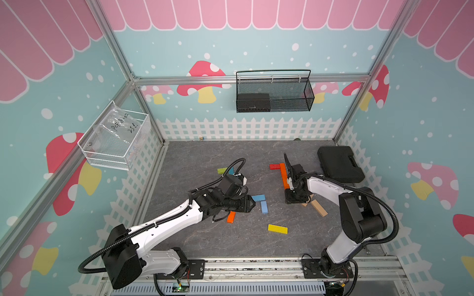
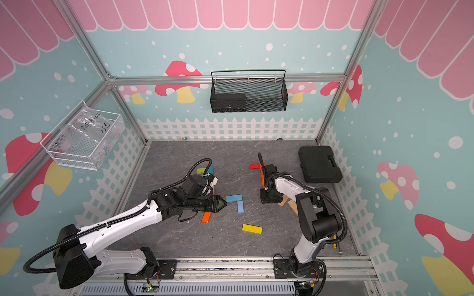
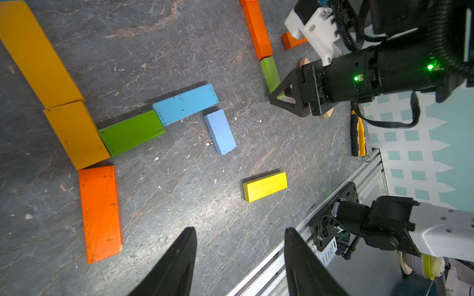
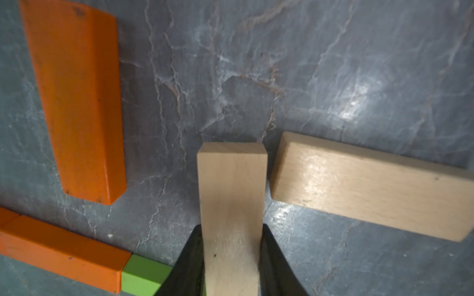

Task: Assemble a giraffe with building blocks
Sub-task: Adjust the building block at the center of the board.

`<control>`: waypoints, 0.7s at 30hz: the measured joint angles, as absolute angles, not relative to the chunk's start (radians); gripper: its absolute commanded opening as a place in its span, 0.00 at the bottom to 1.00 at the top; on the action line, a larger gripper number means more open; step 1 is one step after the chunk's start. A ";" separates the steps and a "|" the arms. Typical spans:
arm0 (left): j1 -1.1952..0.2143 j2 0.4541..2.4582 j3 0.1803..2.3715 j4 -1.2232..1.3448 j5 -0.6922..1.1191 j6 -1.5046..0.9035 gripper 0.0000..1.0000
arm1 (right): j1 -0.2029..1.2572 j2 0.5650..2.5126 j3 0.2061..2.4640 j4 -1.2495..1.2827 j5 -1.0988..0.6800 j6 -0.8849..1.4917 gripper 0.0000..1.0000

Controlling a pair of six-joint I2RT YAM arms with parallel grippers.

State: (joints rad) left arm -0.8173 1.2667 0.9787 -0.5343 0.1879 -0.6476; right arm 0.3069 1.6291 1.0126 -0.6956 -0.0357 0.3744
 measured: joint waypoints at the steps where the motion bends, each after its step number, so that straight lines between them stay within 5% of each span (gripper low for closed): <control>1: -0.817 1.269 0.979 -0.534 0.188 -0.648 0.58 | 0.307 1.636 1.010 -0.690 -0.040 0.374 0.52; 21: -0.817 1.279 0.983 -0.535 0.191 -0.648 0.58 | 0.308 1.744 1.051 -0.640 -0.015 0.382 0.40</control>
State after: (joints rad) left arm -0.8173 1.2789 0.9829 -0.5346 0.1913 -0.6476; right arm 0.3077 1.7435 1.0508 -0.6395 -0.0154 0.3820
